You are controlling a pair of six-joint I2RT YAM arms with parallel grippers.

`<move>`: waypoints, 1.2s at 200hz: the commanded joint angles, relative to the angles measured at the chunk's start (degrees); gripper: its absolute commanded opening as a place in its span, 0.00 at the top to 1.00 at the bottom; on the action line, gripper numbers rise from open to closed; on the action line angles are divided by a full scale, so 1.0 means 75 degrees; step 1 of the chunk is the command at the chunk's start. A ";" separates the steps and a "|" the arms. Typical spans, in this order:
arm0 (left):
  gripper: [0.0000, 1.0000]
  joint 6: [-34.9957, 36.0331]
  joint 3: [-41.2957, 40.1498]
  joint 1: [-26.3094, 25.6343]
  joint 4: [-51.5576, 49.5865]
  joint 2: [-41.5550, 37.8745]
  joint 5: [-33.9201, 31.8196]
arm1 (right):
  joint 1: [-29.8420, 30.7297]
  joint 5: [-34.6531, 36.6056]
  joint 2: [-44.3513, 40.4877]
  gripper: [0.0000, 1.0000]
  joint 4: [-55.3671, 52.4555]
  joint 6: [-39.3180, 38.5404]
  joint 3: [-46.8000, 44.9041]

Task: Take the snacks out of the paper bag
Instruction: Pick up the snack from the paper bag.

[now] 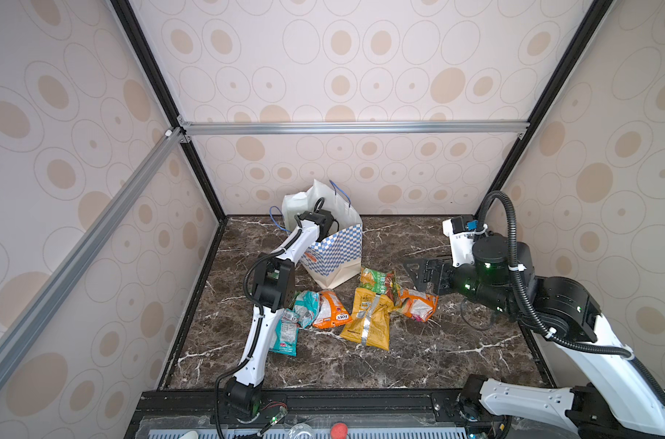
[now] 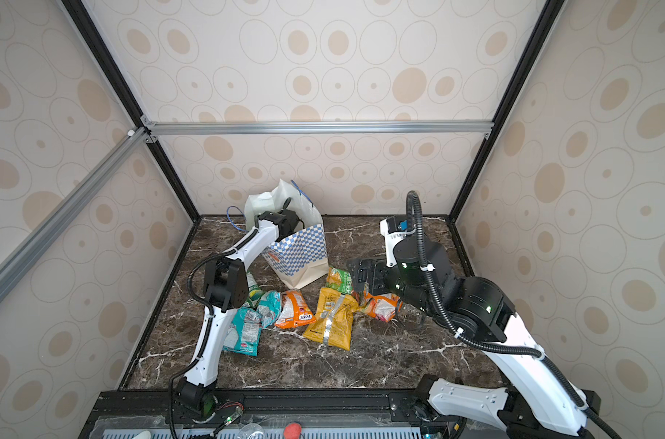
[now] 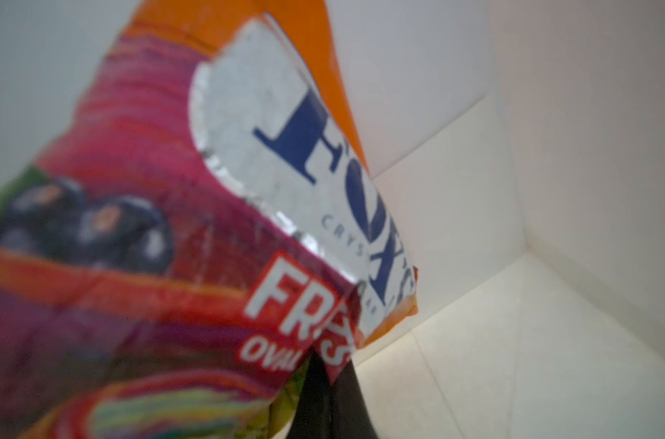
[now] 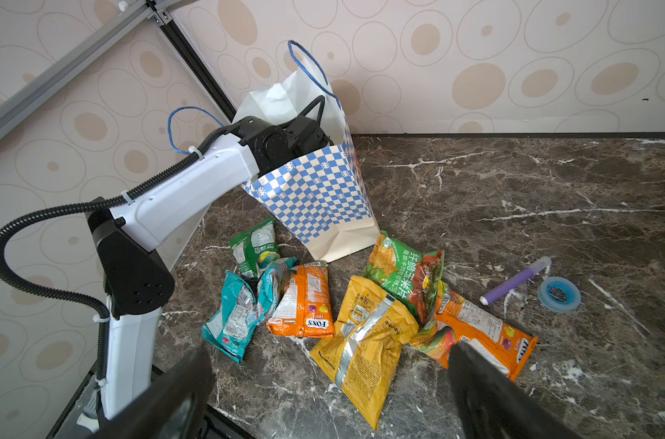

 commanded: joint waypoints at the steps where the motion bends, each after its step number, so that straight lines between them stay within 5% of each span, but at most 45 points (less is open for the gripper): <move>1: 1.00 0.0101 0.0400 -0.0036 -0.0257 0.0073 -0.0126 | 0.0048 0.0159 -0.0116 0.00 -0.0004 -0.0018 -0.0066; 83: 1.00 -0.0219 0.1306 0.0095 -0.0166 -0.0315 -0.0271 | 0.0056 0.0087 -0.0158 0.00 0.0008 0.0052 -0.0120; 201: 1.00 -0.1378 0.1892 0.0244 0.1034 -0.2160 -0.2630 | 0.0055 -0.0067 -0.0076 0.00 0.0049 0.0034 -0.0112; 240: 1.00 -0.1681 0.1899 0.0285 0.1848 -0.2628 -0.2343 | 0.0060 -0.0083 -0.0053 0.00 0.0070 0.0034 -0.0138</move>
